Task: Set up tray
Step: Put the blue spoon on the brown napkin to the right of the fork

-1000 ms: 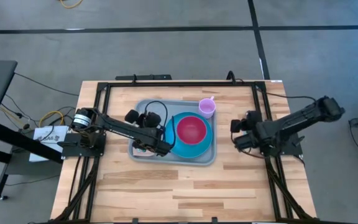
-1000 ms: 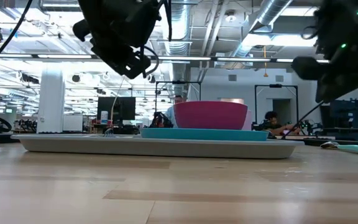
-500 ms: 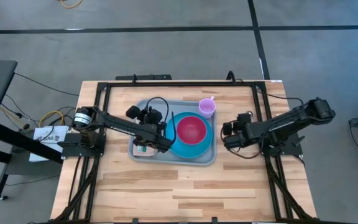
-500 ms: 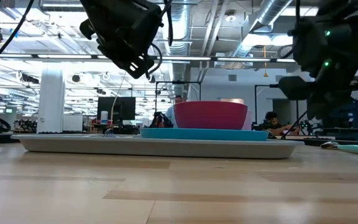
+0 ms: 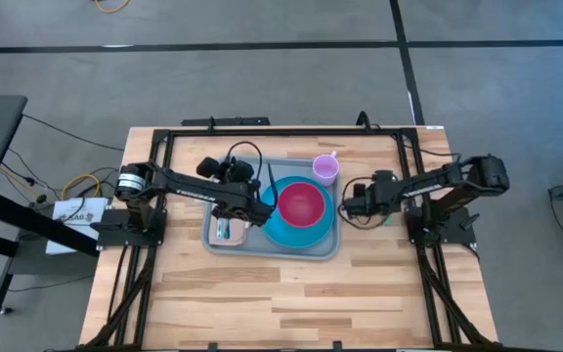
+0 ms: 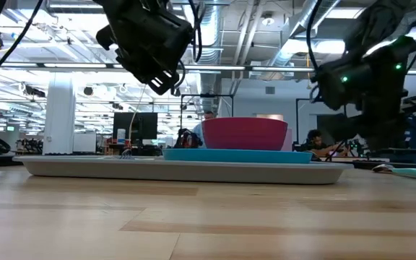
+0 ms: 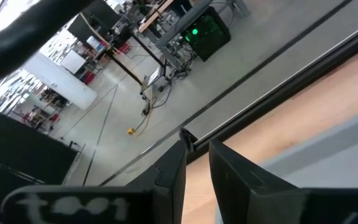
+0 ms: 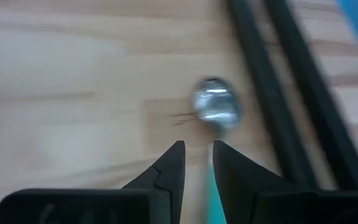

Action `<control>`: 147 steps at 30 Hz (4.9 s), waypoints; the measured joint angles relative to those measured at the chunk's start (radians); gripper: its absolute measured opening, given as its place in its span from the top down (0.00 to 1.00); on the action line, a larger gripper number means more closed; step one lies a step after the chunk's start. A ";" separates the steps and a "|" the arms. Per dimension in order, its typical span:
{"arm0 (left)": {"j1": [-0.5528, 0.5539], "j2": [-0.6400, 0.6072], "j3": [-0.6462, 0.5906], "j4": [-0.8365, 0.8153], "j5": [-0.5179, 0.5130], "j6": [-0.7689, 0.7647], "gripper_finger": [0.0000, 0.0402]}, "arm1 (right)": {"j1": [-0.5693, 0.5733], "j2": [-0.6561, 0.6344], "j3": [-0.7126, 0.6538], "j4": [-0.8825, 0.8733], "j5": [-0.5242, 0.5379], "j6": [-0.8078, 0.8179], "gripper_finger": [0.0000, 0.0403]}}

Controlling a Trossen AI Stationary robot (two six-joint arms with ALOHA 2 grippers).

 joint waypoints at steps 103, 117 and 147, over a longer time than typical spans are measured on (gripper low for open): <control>0.023 0.001 -0.002 0.197 -0.016 0.248 0.85 | 0.200 0.218 0.098 0.092 0.055 0.450 0.92; 0.015 -0.014 0.067 0.005 -0.048 0.282 0.85 | 0.553 0.179 0.300 -0.224 -0.125 0.383 0.91; 0.011 -0.273 0.329 0.000 -0.164 0.868 0.85 | 0.439 0.238 0.592 0.728 0.293 -0.572 0.91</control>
